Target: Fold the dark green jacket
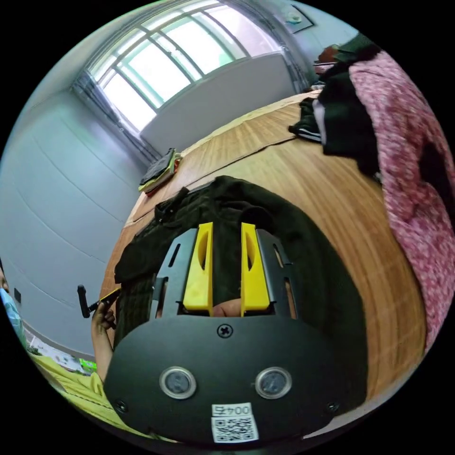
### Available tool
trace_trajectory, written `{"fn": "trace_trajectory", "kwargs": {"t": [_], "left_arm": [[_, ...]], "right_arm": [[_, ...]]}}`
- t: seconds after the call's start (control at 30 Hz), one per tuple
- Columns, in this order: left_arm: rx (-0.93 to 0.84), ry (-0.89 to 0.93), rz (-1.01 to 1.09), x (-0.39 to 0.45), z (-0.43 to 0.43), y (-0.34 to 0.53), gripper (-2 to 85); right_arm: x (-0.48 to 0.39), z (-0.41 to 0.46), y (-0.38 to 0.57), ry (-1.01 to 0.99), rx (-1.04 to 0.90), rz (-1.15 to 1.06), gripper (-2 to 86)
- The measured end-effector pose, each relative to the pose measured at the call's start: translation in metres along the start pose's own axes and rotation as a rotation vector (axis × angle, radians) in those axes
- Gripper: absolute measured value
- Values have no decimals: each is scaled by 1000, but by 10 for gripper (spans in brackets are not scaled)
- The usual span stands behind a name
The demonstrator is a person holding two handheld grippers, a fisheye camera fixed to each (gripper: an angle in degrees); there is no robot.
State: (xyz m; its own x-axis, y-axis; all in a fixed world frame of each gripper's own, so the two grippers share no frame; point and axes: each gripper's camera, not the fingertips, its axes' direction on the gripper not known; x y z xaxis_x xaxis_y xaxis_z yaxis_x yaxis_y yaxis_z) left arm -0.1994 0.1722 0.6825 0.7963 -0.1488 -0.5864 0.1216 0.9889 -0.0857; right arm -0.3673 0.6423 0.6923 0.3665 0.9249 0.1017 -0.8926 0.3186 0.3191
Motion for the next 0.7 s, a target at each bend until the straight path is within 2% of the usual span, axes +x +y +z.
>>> {"fn": "trace_trajectory", "kwargs": {"t": [0.23, 0.37, 0.43, 0.53, 0.67, 0.7], "left_arm": [[11, -68, 27, 12, -17, -1, 1], [38, -227, 55, 32, -31, -1, 1], [64, -302, 68, 43, -51, -1, 2], [219, -170, 113, 71, -112, 8, 4], [299, 19, 375, 152, -161, 36, 15], [297, 84, 453, 179, -167, 46, 22]], "right_arm": [[81, -126, 133, 262, -141, 52, 123], [97, -131, 177, 206, -175, 106, 138], [106, -124, 186, 121, -125, 192, 151], [107, -111, 178, 167, -50, 178, 160], [100, -75, 170, 304, -127, 61, 149], [97, -68, 172, 365, -136, 29, 116]]}}
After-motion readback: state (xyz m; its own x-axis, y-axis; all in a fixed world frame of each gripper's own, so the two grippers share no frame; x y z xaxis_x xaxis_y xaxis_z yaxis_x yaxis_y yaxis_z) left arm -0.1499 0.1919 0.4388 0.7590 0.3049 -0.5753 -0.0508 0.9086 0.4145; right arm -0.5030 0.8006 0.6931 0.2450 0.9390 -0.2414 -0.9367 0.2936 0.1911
